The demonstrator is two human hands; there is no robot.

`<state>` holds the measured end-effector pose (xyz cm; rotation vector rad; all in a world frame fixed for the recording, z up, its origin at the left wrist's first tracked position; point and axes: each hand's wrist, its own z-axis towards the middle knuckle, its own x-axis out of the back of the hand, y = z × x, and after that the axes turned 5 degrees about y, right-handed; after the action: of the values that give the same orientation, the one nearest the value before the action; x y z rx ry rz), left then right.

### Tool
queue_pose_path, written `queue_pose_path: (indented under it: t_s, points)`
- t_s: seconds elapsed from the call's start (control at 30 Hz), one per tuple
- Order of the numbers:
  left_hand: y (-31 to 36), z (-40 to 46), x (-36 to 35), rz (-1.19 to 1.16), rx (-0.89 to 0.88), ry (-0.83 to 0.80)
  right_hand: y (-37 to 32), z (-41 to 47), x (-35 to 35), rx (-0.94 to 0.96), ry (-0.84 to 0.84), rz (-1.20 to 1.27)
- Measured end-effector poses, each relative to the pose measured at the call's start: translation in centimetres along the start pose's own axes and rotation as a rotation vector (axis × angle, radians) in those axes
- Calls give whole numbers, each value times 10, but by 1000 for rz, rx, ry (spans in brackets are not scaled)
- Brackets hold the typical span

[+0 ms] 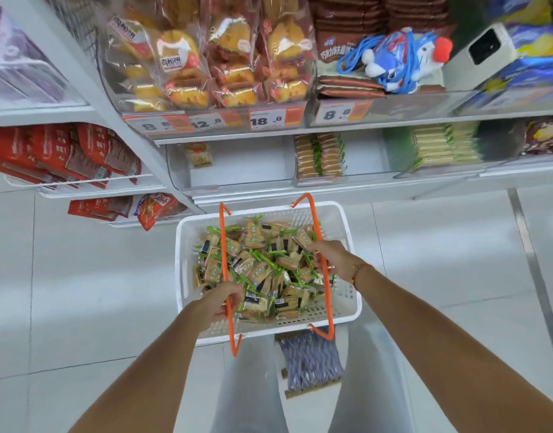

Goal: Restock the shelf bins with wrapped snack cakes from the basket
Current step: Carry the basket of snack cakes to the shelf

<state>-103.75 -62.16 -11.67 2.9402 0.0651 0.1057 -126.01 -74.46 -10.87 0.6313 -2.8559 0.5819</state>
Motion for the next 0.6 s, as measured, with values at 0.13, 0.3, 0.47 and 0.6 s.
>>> queue_pose_path:
  t_s: [0.13,0.3,0.47,0.6]
  points:
    - [9,11,-29,-58,-12,58,4,29,29,-12,-60,-54]
    - [32,30,-81,-80,-19,151,14,68,55,23,-91,-176]
    - [38,72,-112,-103,-50,155,32,112,74,140,-124,-371]
    - [41,115,-127,-48,-18,197,36,154,88,173,-97,-411]
